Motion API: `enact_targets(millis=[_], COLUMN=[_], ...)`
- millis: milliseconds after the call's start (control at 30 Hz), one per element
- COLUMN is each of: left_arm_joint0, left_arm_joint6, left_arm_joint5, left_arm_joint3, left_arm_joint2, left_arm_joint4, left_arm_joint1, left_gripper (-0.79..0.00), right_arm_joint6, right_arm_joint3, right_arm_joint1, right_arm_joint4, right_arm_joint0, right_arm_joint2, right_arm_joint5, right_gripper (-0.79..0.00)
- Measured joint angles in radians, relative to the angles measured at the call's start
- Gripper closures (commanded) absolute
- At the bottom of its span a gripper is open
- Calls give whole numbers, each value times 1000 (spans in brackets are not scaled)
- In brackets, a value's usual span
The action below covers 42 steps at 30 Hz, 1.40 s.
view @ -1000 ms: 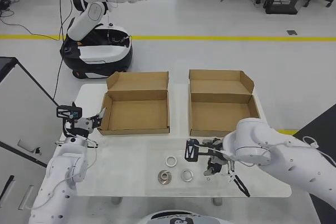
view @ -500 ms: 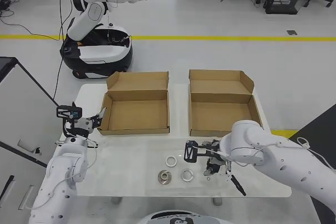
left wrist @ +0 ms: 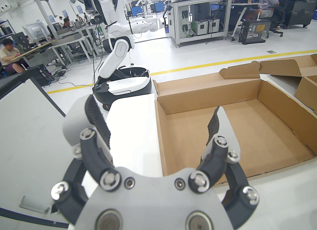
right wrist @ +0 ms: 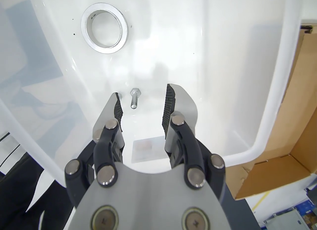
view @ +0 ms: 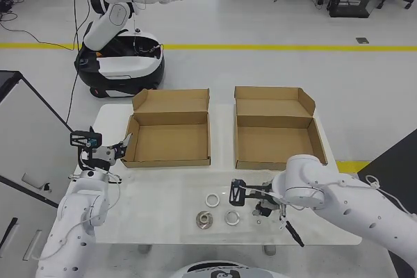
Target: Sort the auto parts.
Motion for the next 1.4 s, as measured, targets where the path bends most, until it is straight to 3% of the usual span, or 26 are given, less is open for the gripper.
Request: enact_targets(millis=[67, 1233, 1400], left_arm_joint0=[0, 0, 0], left_arm_joint6=[0, 0, 0], left_arm_joint5=[0, 0, 0], left_arm_joint3=[0, 0, 0], left_arm_joint2=[0, 0, 0], left_arm_joint4=[0, 0, 0], left_arm_joint1=[0, 0, 0], left_gripper=[-785, -785, -785], right_arm_joint6=[-1, -14, -12], right_arm_joint3=[2, 50, 54], right_arm_joint1=[1, -21, -22], right_arm_joint4=[-3, -17, -12], right_arm_joint0=[-5, -31, -35], right_arm_joint2=[1, -7, -4], right_arm_joint5=[-2, -13, -13], right_gripper=[-419, -326, -283])
